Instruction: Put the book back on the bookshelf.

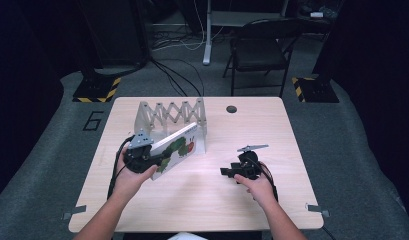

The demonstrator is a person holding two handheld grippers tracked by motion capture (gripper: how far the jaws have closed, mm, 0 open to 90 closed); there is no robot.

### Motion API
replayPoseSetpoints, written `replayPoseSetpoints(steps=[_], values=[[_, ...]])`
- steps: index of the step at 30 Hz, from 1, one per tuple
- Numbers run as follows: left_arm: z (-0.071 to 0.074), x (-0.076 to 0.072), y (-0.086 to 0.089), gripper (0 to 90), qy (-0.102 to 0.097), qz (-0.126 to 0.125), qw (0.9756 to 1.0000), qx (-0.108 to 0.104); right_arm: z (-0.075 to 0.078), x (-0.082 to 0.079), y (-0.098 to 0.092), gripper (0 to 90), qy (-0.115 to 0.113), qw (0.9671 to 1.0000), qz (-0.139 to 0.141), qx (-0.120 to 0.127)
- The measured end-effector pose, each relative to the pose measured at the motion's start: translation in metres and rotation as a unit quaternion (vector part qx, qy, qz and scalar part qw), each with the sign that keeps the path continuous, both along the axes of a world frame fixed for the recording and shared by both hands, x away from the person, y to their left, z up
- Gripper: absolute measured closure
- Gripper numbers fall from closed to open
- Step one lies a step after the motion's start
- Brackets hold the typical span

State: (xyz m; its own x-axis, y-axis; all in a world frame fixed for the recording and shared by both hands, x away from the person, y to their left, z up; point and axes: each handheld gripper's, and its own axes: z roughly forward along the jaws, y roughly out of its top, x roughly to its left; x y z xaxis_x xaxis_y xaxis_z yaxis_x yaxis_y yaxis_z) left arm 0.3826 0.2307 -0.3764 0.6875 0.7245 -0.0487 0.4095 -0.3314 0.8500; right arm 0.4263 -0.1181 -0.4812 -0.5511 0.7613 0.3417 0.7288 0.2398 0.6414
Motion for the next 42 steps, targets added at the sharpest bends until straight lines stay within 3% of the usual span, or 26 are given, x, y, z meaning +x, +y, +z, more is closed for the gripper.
replayPoseSetpoints(steps=[6,8,9,12,13,14,24,31,38,42], values=[[-0.001,-0.003,0.009,75.8,0.000,0.019,0.9998,-0.003,0.001,0.004,0.009,40.9,0.004,0.9999,0.010,0.000],[-0.002,-0.004,0.014,75.8,0.003,0.025,0.9997,-0.003,0.000,0.007,0.012,40.9,-0.006,0.9998,0.018,-0.001],[-0.002,-0.004,0.015,75.8,0.002,0.027,0.9996,-0.002,0.000,0.007,0.014,40.9,0.004,0.9998,0.017,0.001],[-0.003,-0.005,0.022,75.7,0.003,0.040,0.9992,-0.005,0.000,0.011,0.018,40.9,-0.003,0.9996,0.027,-0.002],[-0.003,-0.006,0.024,75.8,0.003,0.043,0.9991,-0.004,0.001,0.010,0.020,40.9,0.006,0.9997,0.025,0.000],[-0.003,-0.006,0.026,75.8,0.004,0.046,0.9989,-0.003,0.000,0.012,0.021,40.9,-0.002,0.9996,0.030,-0.002],[-0.006,-0.010,0.043,75.8,0.005,0.085,0.9963,-0.014,0.000,0.019,0.036,40.9,0.000,0.9987,0.051,-0.005],[-0.009,-0.013,0.053,75.8,-0.001,0.120,0.9927,-0.016,0.000,0.022,0.043,40.9,0.003,0.9981,0.061,-0.005],[-0.012,-0.015,0.058,75.8,-0.009,0.156,0.9876,-0.017,-0.001,0.025,0.046,40.9,-0.003,0.9976,0.070,-0.007],[-0.013,-0.015,0.059,75.8,-0.010,0.171,0.9852,-0.011,-0.001,0.024,0.047,40.9,0.005,0.9978,0.066,-0.006]])
